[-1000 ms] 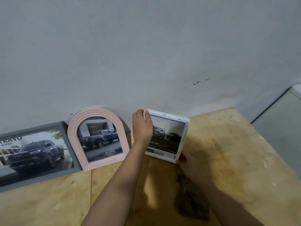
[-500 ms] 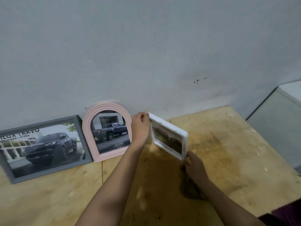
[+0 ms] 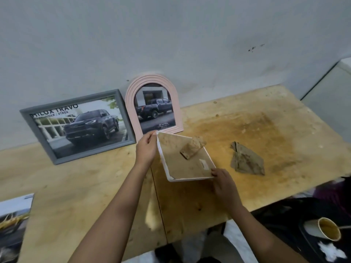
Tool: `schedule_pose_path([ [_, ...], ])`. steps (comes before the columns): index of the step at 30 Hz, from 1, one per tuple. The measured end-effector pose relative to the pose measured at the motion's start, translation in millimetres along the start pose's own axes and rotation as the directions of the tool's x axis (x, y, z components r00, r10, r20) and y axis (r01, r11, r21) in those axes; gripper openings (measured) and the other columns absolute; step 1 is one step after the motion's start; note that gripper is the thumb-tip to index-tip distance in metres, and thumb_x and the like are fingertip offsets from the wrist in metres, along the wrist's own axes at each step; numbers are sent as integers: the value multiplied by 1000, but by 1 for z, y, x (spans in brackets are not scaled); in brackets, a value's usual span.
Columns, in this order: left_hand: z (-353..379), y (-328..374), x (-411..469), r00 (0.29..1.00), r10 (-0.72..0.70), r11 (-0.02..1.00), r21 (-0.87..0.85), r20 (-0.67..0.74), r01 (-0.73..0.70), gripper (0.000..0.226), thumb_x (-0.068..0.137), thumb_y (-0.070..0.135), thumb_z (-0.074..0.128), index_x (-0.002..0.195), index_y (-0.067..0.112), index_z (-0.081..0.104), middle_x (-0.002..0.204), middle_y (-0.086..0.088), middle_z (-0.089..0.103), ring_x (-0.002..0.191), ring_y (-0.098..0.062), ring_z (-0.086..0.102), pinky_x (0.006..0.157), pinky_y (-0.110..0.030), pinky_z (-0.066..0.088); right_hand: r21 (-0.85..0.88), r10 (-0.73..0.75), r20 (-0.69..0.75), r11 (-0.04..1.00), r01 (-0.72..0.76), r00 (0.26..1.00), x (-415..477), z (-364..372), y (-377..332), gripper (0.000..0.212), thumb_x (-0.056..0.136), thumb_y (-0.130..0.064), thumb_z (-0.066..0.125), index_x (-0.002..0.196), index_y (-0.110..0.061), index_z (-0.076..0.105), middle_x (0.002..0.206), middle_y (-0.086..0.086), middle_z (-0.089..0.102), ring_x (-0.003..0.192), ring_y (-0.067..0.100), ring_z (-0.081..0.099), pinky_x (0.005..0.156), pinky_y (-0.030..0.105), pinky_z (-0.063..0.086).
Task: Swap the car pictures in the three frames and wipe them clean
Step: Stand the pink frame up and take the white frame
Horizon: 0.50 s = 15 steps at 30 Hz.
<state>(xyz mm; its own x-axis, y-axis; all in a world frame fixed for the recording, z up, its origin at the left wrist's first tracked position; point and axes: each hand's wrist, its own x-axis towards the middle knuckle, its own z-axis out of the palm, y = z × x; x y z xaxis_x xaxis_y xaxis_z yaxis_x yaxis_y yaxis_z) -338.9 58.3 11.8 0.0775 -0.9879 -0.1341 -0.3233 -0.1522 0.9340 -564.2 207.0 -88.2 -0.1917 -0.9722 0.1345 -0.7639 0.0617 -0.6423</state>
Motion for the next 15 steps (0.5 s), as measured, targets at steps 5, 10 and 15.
schedule_pose_path([
  [5, -11, -32, -15, 1000, -29, 997, 70, -2, 29, 31, 99, 20, 38, 119, 11, 59, 112, -1, 60, 101, -14, 51, 83, -25, 36, -96, -70, 21, 993, 72, 997, -26, 13, -10, 23, 78, -4, 59, 100, -2, 66, 99, 16, 64, 94, 23, 55, 74, 37, 55],
  [10, -7, -58, -24, 997, -74, 990, 117, 6, 73, 34, 100, 21, 29, 121, 12, 54, 113, -3, 58, 106, -21, 52, 83, -28, 36, -82, -86, 40, 993, 89, 996, -31, 14, -8, 22, 78, 2, 67, 99, 0, 64, 102, 16, 62, 99, 24, 51, 77, 39, 53],
  [15, 1, -79, -30, 985, -171, 974, 157, 29, 164, 39, 102, 30, 22, 134, 19, 41, 128, -6, 51, 107, -17, 47, 86, -30, 34, -46, -131, 56, 990, 133, 990, -31, 9, -5, 24, 86, -23, 62, 99, -3, 67, 108, 10, 62, 105, 14, 47, 90, 17, 40],
])
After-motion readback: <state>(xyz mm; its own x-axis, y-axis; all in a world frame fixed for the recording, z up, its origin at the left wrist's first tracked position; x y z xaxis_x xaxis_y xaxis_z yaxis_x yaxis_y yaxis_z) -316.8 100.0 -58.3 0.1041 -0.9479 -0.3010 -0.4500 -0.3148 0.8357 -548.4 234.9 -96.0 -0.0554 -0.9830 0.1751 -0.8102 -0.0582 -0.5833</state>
